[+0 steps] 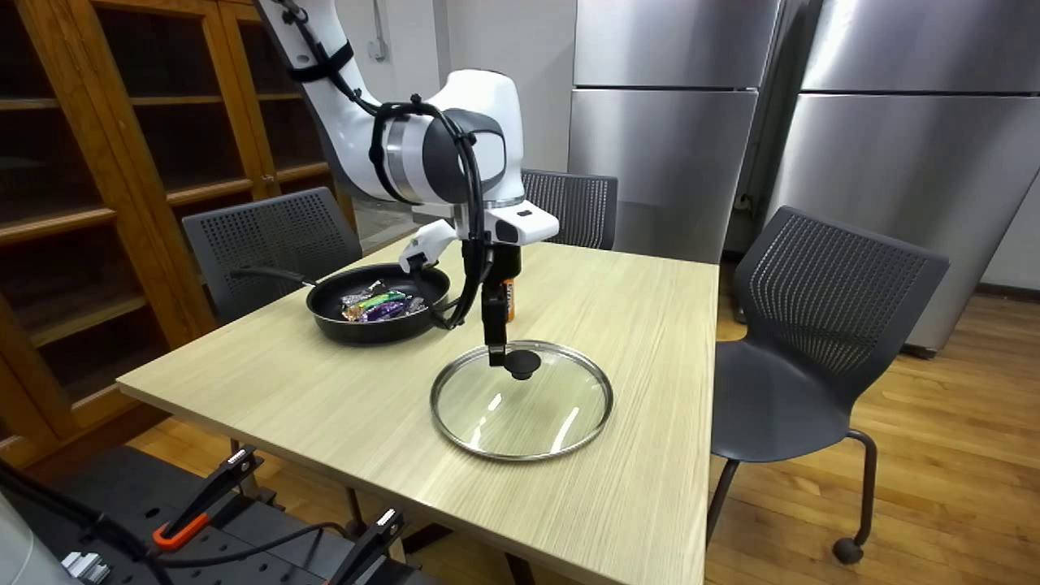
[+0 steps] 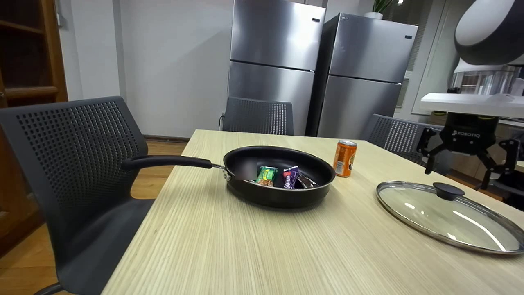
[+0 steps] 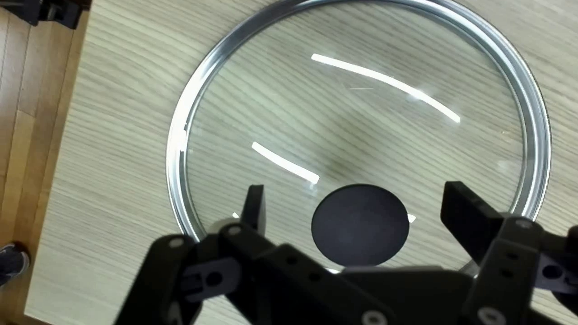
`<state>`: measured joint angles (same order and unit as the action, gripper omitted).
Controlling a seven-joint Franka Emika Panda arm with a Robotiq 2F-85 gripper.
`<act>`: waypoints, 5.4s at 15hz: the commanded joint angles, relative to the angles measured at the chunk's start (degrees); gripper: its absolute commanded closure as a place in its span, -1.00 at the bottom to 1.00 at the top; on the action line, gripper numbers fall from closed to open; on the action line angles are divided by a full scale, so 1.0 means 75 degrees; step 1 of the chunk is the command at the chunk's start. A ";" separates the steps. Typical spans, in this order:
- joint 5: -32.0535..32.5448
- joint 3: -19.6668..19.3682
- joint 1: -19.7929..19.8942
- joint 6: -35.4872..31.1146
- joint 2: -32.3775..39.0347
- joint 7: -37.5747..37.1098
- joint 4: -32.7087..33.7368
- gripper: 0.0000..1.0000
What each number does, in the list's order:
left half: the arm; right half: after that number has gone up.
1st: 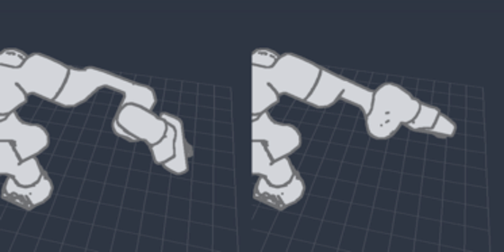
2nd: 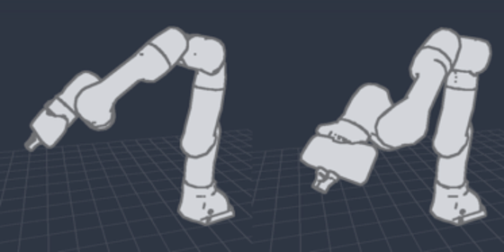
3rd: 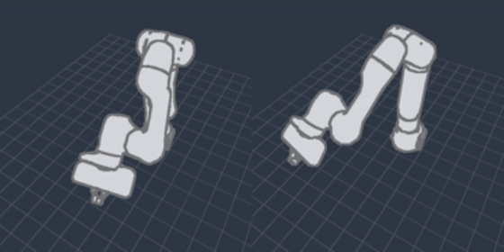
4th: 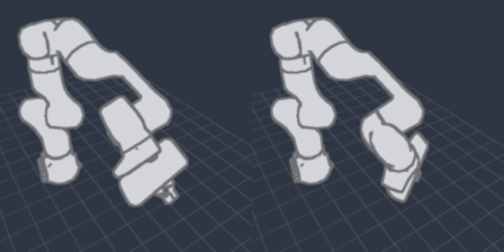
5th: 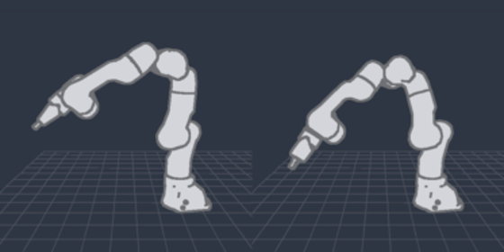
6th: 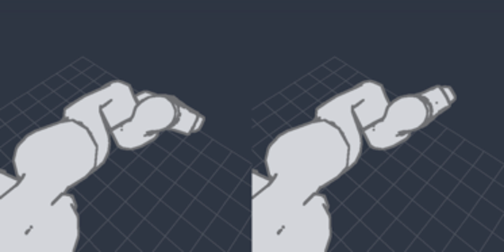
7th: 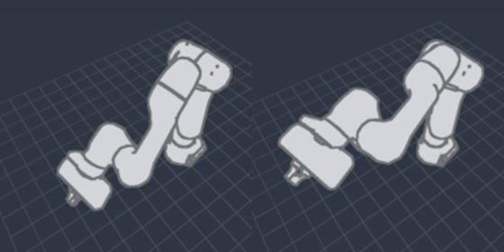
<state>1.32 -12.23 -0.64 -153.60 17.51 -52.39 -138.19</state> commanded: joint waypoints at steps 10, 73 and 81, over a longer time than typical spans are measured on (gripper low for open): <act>0.0039 -0.0478 -0.0239 0.0094 0.1059 -0.0657 0.0917 -1.00; 0.2127 0.1763 -0.1489 0.0558 -0.1579 -0.2285 0.0052 0.22; 0.2024 0.1923 -0.1797 0.1178 -0.0860 -0.2555 0.1400 0.22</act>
<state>15.49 1.54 -13.24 -148.90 9.53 -68.79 -133.16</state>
